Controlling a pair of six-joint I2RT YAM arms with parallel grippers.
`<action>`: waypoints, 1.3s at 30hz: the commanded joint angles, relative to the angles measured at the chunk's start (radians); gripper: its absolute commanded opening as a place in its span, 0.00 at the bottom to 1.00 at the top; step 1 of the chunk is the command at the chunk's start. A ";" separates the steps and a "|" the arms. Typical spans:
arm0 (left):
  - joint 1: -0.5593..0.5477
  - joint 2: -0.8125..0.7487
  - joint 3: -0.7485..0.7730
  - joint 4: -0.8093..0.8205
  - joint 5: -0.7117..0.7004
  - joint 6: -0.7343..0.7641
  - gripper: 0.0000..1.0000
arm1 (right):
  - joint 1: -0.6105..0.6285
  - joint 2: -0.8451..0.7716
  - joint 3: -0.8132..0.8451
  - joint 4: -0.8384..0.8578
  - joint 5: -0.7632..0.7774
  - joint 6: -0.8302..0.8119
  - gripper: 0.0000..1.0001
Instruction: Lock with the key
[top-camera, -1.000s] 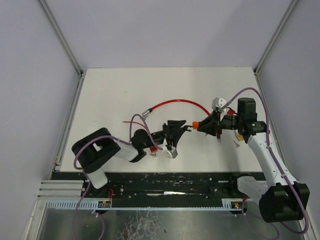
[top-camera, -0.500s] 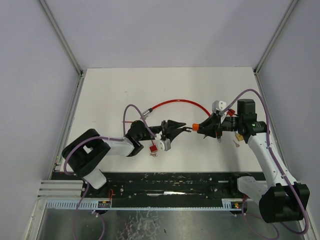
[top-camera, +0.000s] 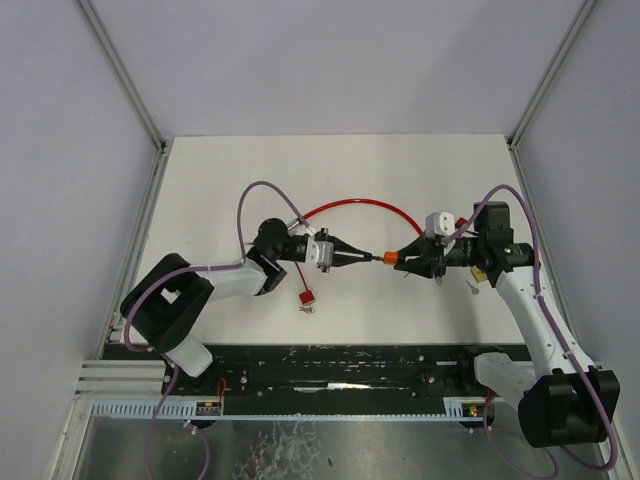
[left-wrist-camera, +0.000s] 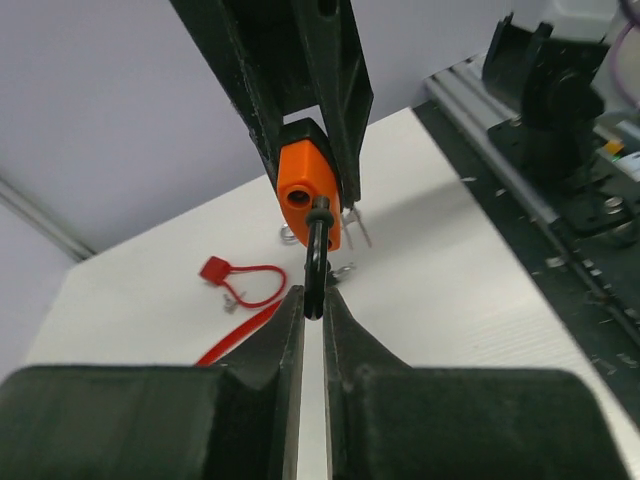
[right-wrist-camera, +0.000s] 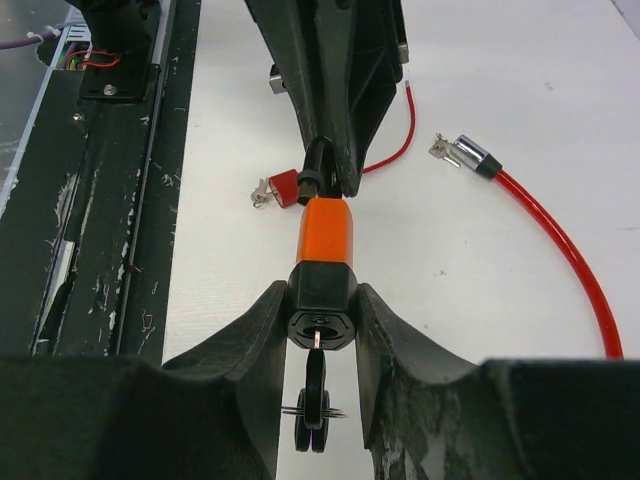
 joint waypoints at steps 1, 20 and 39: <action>0.029 0.010 0.051 0.119 0.056 -0.292 0.00 | 0.007 -0.016 0.027 -0.055 -0.056 -0.074 0.00; 0.034 0.074 0.117 0.176 0.106 -0.566 0.00 | 0.005 0.011 0.020 0.014 -0.082 0.040 0.00; -0.010 0.101 0.159 0.066 0.103 -0.494 0.00 | 0.008 0.030 -0.001 0.100 -0.088 0.145 0.00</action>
